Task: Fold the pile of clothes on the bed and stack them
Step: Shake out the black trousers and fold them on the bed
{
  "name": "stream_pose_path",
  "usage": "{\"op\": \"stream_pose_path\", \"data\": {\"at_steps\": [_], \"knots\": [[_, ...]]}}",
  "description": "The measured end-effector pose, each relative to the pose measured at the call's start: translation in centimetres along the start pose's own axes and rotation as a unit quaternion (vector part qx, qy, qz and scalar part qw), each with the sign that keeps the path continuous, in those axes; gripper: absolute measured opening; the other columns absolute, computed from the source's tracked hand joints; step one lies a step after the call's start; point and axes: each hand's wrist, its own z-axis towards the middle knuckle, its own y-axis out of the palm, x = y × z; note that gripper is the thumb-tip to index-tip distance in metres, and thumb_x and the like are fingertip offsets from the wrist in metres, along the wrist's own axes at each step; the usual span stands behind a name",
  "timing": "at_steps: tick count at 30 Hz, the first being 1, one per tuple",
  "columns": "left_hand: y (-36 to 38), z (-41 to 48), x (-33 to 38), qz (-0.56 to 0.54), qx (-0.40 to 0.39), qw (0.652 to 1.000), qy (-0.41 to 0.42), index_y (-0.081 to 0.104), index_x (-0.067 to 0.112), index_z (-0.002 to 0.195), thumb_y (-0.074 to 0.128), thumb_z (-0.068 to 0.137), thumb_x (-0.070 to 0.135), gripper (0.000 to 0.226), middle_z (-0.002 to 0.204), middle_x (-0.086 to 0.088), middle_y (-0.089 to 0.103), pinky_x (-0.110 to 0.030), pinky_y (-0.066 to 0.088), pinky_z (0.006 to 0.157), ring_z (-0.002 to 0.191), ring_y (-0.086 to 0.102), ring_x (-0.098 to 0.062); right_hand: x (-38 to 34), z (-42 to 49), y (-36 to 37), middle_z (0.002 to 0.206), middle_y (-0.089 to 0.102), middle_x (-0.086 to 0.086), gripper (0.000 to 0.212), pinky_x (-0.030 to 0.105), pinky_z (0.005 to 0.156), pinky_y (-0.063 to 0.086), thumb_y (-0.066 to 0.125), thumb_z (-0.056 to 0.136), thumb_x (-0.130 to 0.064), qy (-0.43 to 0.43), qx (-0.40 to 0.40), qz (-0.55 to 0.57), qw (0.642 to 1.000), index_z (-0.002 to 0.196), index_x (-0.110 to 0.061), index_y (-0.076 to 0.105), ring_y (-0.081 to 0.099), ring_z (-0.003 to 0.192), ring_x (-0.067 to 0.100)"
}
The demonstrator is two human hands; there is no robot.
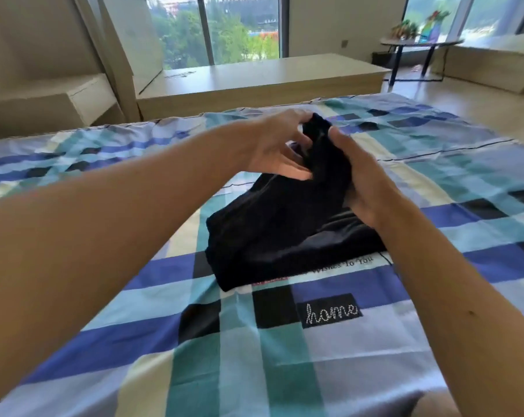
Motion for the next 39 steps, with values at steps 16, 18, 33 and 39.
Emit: {"op": "stream_pose_path", "data": {"at_steps": [16, 18, 33, 39], "knots": [[3.5, 7.0, -19.8, 0.592, 0.048, 0.799, 0.088, -0.001, 0.032, 0.159, 0.03, 0.093, 0.073, 0.084, 0.167, 0.0, -0.011, -0.051, -0.011, 0.122, 0.153, -0.017, -0.022, 7.3, 2.9, -2.1, 0.164, 0.02, 0.004, 0.058, 0.051, 0.123, 0.004, 0.042, 0.102, -0.043, -0.118, 0.068, -0.596, 0.791, 0.156, -0.028, 0.027, 0.009, 0.154, 0.023], [3.3, 6.9, -20.1, 0.602, 0.045, 0.792, 0.088, -0.006, 0.033, 0.158, 0.032, 0.088, 0.079, 0.092, 0.166, 0.0, -0.016, -0.053, -0.013, 0.121, 0.152, -0.02, -0.022, 10.0, 3.3, -3.5, 0.168, 0.002, 0.003, 0.064, 0.056, 0.12, -0.011, 0.03, 0.102, -0.056, 0.019, 0.015, -0.668, 0.743, 0.159, -0.03, 0.017, -0.01, 0.155, 0.023], [4.5, 4.9, -17.4, 0.455, 0.09, 0.862, 0.207, 0.055, 0.03, 0.139, 0.033, 0.105, 0.037, 0.041, 0.151, 0.004, 0.045, -0.047, 0.014, 0.122, 0.143, 0.034, -0.019, 9.5, 1.6, -10.8, 0.15, 0.039, 0.021, 0.11, 0.053, 0.108, 0.04, 0.076, 0.07, -0.068, 0.21, 0.262, -0.494, 0.802, 0.15, -0.013, 0.024, 0.04, 0.139, 0.039], [6.4, 7.2, -21.0, 0.546, 0.06, 0.824, 0.14, 0.014, 0.031, 0.158, 0.027, 0.104, 0.044, 0.057, 0.166, -0.004, 0.011, -0.051, -0.001, 0.123, 0.154, 0.002, -0.025, 8.8, 1.6, -11.1, 0.125, 0.062, 0.015, 0.087, 0.038, 0.066, 0.055, 0.089, 0.066, -0.042, 0.223, 0.295, -0.258, 0.893, 0.132, -0.004, 0.047, 0.064, 0.107, 0.032]]}}
